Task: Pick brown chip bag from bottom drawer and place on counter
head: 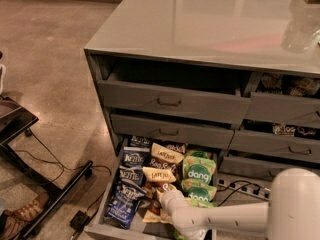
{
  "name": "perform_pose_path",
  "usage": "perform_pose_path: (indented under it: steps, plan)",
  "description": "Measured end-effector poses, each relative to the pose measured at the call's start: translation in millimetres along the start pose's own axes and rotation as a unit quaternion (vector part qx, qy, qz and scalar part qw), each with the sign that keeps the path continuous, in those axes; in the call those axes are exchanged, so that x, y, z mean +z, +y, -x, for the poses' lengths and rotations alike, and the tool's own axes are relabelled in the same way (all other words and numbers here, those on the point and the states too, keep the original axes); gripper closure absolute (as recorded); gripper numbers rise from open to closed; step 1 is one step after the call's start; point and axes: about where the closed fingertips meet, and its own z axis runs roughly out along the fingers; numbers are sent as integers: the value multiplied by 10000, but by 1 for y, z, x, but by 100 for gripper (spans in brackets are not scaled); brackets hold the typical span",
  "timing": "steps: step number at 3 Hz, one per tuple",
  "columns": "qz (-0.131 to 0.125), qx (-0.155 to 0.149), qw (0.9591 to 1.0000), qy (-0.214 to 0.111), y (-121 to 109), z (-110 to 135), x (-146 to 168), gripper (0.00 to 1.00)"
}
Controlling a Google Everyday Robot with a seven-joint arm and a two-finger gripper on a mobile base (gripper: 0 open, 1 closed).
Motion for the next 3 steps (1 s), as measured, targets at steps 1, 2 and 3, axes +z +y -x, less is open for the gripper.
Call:
perform_pose_path:
  steps: [1, 2, 3]
  plan:
    - [72, -102, 9993, -358, 0, 25, -39, 100]
    - [440, -166, 9967, -656, 11, 44, -75, 100]
    - [952, -96, 9911, -924, 17, 58, -106, 100]
